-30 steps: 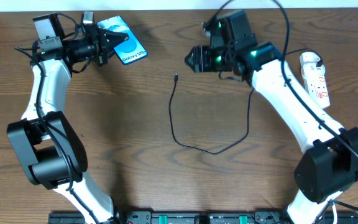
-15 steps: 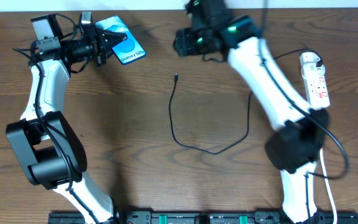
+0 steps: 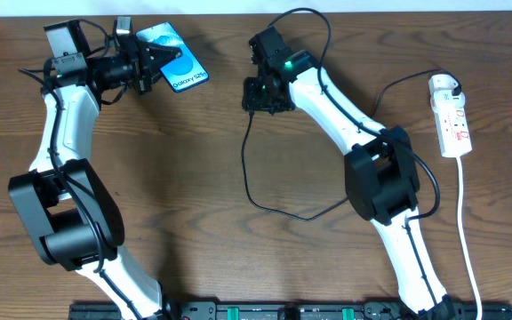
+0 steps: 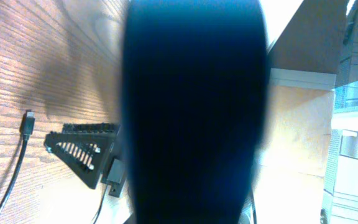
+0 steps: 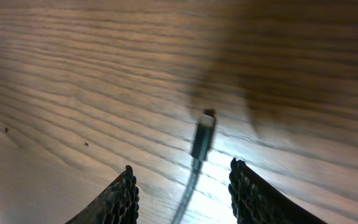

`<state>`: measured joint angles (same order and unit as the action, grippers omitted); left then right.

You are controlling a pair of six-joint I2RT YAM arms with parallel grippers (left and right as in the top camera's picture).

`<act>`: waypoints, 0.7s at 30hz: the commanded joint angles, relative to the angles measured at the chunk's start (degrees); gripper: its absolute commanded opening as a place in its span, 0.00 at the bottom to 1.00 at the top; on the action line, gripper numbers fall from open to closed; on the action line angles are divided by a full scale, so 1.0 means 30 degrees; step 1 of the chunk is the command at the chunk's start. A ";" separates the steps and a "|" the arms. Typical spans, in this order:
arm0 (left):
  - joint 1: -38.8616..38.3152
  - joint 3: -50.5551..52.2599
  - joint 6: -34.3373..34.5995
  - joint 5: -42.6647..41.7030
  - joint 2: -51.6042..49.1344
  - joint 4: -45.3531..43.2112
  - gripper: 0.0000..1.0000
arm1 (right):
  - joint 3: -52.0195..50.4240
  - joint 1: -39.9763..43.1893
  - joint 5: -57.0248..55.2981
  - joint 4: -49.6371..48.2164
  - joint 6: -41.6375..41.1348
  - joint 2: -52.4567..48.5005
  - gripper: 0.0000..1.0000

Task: Plug charger to phone and switch on socket
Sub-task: 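Lower the right gripper and grasp the USB-C cable end on the table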

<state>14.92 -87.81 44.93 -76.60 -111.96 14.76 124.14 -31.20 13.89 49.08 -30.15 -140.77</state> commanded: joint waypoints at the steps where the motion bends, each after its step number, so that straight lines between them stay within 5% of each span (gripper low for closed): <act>1: 0.0095 -0.0058 -0.0401 -0.0765 0.0131 -0.0087 0.07 | 0.0211 -0.0495 -0.0160 -0.0415 -0.0452 -0.0845 0.46; 21: 0.0044 -0.0058 -0.0401 -0.0765 0.0131 -0.0036 0.07 | -0.0401 -0.1734 -0.3592 -0.1137 -0.1749 -0.0947 0.38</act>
<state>14.90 -87.81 44.91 -76.60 -111.96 14.79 123.57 -35.20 7.16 45.60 -33.54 -143.04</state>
